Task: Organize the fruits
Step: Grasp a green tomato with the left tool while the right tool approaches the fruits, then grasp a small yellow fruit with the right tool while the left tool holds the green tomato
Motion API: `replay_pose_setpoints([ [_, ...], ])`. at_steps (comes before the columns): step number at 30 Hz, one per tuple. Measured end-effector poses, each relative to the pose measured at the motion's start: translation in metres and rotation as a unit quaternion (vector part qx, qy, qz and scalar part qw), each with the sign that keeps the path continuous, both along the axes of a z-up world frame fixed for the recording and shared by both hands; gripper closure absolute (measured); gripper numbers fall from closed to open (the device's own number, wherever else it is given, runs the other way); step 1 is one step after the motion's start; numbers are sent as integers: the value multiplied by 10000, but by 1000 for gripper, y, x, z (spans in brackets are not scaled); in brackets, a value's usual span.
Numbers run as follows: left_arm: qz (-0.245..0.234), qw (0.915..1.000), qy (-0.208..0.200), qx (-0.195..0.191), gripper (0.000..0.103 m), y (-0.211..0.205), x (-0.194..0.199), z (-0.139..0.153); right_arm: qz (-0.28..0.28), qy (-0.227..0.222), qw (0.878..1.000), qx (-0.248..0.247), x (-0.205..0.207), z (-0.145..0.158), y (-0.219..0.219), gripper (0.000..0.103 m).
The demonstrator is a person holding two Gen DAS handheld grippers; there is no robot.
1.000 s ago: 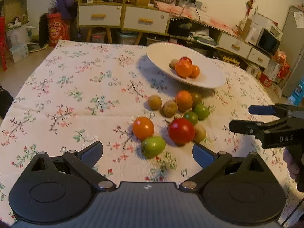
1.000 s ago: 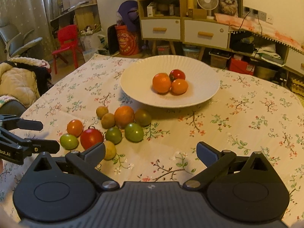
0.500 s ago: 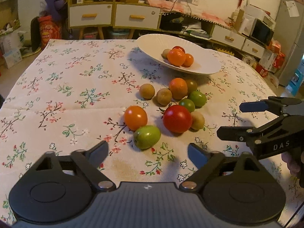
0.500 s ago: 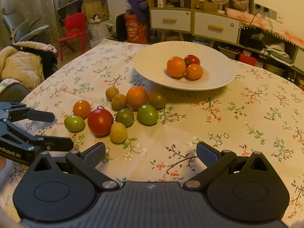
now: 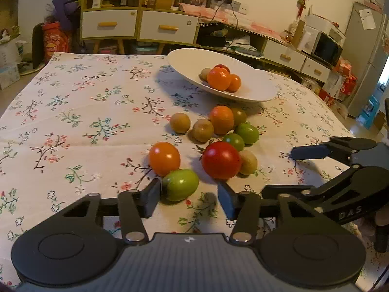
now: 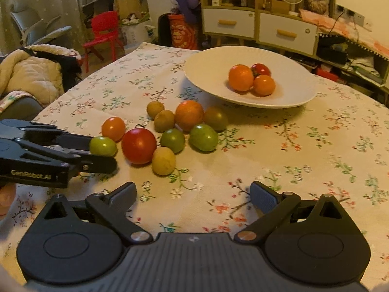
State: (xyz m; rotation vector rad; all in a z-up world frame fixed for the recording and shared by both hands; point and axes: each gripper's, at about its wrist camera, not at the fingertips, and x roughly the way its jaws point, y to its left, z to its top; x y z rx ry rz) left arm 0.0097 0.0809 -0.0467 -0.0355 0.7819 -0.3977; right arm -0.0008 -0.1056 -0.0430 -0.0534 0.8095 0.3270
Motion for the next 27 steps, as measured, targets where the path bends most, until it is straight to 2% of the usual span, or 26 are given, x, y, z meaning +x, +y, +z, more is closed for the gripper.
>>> replay_pose_setpoints([
  [5,11,10000,23,36,76,-3,2,0,192,-164,9997,-23,0,-3,7,16],
  [11,23,10000,74,18,76,-3,3,0,532,-418,9968,-416,-2,-7,22,27],
  [14,22,10000,94,4,76,-3,3,0,575,-454,9965,-396,-1,-6,25,35],
  [19,20,9999,114,-9,76,-3,3,0,634,-470,9964,-320,3,-5,27,54],
  [27,19,9999,113,-6,76,-3,2,0,646,-443,9966,-246,5,-3,27,73],
])
